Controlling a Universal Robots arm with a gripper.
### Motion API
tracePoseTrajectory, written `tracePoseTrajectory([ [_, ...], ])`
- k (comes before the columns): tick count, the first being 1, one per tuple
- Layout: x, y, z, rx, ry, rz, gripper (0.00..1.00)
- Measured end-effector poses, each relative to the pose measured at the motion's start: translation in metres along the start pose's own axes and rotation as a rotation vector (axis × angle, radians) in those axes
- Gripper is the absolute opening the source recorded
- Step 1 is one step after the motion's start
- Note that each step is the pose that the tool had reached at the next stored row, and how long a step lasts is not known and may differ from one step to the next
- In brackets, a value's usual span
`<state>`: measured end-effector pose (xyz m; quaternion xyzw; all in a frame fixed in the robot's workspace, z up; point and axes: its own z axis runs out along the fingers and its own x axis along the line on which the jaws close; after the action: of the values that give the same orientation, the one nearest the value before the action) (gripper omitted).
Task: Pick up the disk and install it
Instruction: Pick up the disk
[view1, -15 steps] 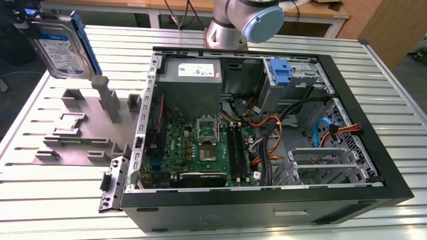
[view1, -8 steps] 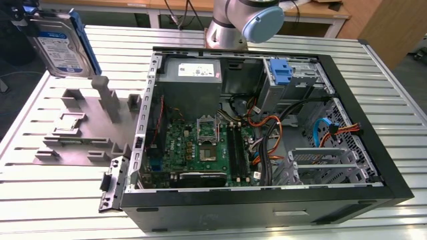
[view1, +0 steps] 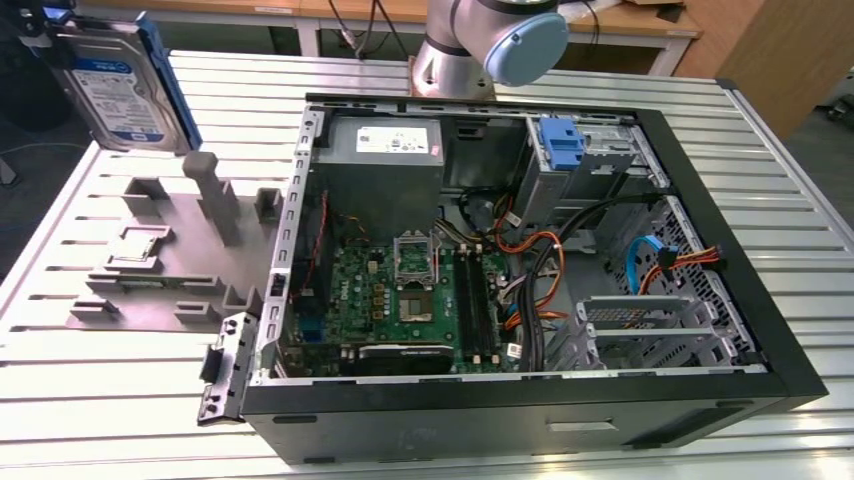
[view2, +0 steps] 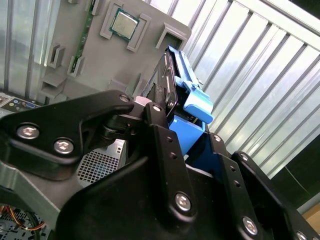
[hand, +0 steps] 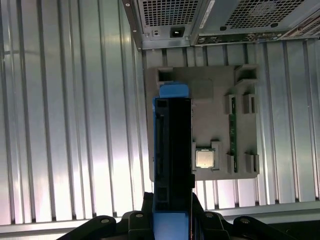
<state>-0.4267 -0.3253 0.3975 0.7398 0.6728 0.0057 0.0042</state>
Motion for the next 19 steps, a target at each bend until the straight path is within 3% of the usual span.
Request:
tracePoseTrajectory([
  [19, 0.0, 0.0002, -0.0114, 0.0, 0.0, 0.0, 0.37],
])
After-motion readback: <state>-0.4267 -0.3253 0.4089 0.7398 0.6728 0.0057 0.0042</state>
